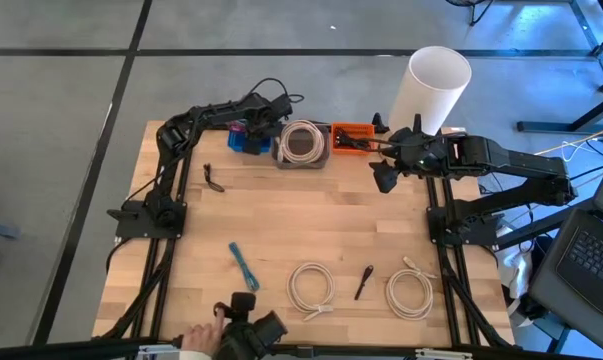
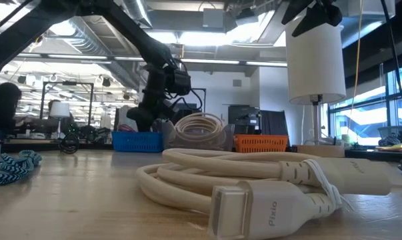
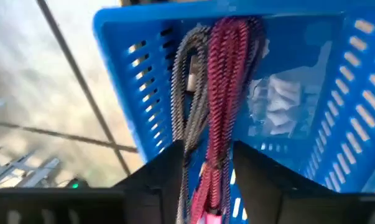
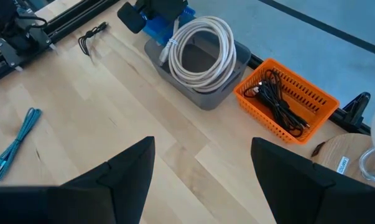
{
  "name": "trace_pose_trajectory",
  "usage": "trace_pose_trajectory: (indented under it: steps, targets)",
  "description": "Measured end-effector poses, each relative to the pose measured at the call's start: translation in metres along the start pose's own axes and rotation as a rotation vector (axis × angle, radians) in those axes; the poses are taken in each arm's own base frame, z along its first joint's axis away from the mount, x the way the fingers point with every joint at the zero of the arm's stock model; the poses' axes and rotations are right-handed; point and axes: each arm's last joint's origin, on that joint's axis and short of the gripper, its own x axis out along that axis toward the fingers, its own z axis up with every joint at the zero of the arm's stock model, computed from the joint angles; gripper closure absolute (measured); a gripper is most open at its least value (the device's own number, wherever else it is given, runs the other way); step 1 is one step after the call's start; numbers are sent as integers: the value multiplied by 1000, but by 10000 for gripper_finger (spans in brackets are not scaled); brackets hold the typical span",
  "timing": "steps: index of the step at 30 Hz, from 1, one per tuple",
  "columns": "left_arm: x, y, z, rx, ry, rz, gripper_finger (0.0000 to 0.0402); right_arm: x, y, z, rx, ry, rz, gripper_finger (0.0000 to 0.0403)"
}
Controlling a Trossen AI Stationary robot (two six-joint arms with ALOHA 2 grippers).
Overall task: Pick & Place USB Port
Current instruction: Put the pink black charger cable into the blue bin, then put the black charger cable into the orange bin
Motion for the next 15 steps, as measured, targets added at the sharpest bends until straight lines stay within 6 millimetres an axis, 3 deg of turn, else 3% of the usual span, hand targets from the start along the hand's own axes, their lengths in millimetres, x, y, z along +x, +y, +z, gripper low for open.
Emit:
trace_pose_trajectory:
  steps: [6,9,15]
  targets:
    - [-12,-5,-15,-107,149,45,235,0,-1,-2,-6,21,-7,135]
    - [-33,-13,-32,-222,127,-121,230,0,-2,-3,-11,31,-10,135]
    - [-76,-38,-70,-616,-27,-550,234,0,-3,-5,-11,50,-21,135]
